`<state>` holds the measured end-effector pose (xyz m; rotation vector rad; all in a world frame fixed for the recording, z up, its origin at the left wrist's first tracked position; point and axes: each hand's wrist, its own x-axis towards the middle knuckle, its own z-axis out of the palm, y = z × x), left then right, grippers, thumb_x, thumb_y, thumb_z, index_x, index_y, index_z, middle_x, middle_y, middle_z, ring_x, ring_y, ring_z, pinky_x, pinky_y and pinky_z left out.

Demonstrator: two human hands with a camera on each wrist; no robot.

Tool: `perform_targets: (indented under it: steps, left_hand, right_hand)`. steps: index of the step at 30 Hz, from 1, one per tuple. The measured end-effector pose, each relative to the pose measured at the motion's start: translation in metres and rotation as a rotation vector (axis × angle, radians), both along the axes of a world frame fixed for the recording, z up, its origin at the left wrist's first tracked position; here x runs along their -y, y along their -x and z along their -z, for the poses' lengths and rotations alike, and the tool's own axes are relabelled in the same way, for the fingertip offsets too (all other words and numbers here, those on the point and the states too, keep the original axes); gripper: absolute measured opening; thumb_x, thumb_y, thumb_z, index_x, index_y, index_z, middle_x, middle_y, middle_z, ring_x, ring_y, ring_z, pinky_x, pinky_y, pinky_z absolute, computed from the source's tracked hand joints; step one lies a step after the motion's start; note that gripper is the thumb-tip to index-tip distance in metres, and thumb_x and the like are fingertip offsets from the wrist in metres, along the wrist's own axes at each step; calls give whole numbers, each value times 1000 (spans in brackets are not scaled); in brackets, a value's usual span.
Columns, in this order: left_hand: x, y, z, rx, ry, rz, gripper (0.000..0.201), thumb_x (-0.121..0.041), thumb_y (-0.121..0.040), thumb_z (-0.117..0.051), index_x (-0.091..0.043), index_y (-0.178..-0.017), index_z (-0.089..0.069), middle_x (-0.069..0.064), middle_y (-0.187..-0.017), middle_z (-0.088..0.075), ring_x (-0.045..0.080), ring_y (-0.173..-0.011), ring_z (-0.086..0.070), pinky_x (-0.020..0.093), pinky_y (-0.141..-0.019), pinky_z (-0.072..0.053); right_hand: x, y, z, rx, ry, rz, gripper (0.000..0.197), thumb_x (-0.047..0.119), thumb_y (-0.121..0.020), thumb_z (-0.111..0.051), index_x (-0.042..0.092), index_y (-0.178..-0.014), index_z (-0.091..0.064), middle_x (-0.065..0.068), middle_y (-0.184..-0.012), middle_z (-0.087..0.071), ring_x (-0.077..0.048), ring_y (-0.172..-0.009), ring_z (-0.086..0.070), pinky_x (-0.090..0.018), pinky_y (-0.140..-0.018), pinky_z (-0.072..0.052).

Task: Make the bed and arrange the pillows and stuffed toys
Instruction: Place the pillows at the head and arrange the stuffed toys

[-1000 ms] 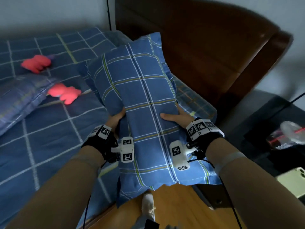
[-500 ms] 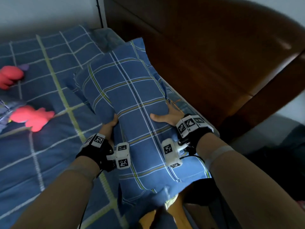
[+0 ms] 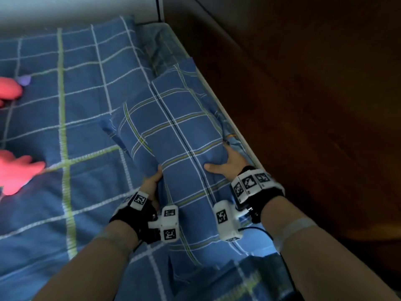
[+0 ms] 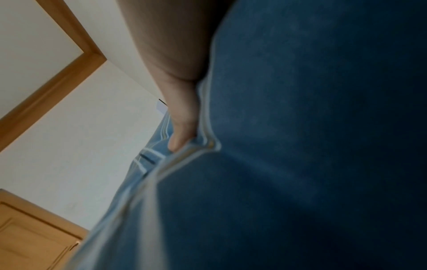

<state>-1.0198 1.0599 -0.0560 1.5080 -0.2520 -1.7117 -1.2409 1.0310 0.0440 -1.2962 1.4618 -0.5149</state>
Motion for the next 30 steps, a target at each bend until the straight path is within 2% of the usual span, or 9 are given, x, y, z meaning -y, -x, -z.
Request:
perform_targets:
  steps: [4, 8, 10, 12, 14, 17, 21, 25, 30]
  left_hand:
    - [74, 52, -14, 39, 43, 70, 79, -54, -66, -73, -12, -130, -54, 15, -130, -58, 33, -117, -57, 51, -101, -44]
    - [107, 109, -55, -39, 75, 157, 51, -57, -88, -44, -15, -114, -58, 17, -100, -68, 29, -82, -63, 37, -76, -52]
    - [105, 118, -45, -32, 11, 233, 67, -66, -83, -41, -20, -132, -49, 25, -126, -57, 41, -108, -58, 47, -82, -51]
    - [101, 126, -30, -4, -28, 321, 70, -59, -89, -40, -24, -147, -27, 10, -155, -26, 37, -139, -30, 57, -91, -38]
    - [93, 134, -20, 39, -5, 385, 63, -43, -97, -36, -20, -151, -13, 4, -159, -15, 28, -145, -20, 55, -106, -28]
    - [86, 146, -13, 47, -1, 367, 56, -32, -99, -37, -23, -149, -15, -9, -144, -38, 5, -127, -49, 45, -95, -35]
    - [89, 150, 8, 32, -66, 352, 61, -44, -92, -49, -43, -144, -18, -7, -157, -19, 29, -143, -21, 64, -102, -23]
    - [96, 154, 30, 50, -62, 306, 81, -42, -82, -64, -42, -146, -14, -3, -154, -28, 35, -138, -31, 61, -100, -30]
    - [98, 158, 68, 31, -65, 270, 113, -62, -33, -85, -42, -134, -37, -1, -138, -47, 39, -126, -45, 76, -88, -35]
  right_hand:
    - [69, 42, -20, -107, 110, 33, 87, 37, -62, -82, 21, -138, -42, -6, -137, -53, -27, -124, -51, -46, -105, -42]
    - [122, 76, -30, -365, 155, 25, 98, 55, -66, -73, 33, -146, -22, -7, -146, -42, -31, -130, -44, -47, -107, -39]
    - [125, 87, -9, -449, 72, -20, 105, 51, -71, -73, 33, -149, -4, -6, -156, -23, -32, -139, -30, -46, -112, -32]
    - [111, 96, 23, -511, -60, -92, 110, 42, -74, -74, 29, -150, 4, -4, -159, -6, -30, -145, -15, -47, -116, -25]
    - [89, 108, 48, -590, -152, -105, 113, 40, -74, -75, 29, -149, 9, 2, -159, 4, -30, -147, -6, -50, -117, -19]
    - [66, 123, 59, -702, -124, 9, 117, 48, -69, -76, 34, -148, 9, 3, -159, 4, -31, -146, -5, -54, -115, -18]
    - [56, 137, 52, -599, -263, 163, 116, 56, -68, -73, 39, -147, 10, -8, -157, 1, -34, -145, -5, -53, -116, -18]
    - [55, 141, 65, -553, -257, 175, 131, 65, -53, -77, 41, -145, 14, -6, -159, -2, -31, -146, -8, -57, -115, -17]
    - [60, 132, 87, -465, -199, 227, 136, 67, -23, -74, 53, -138, -3, -3, -151, -32, -32, -135, -37, -58, -109, -26]
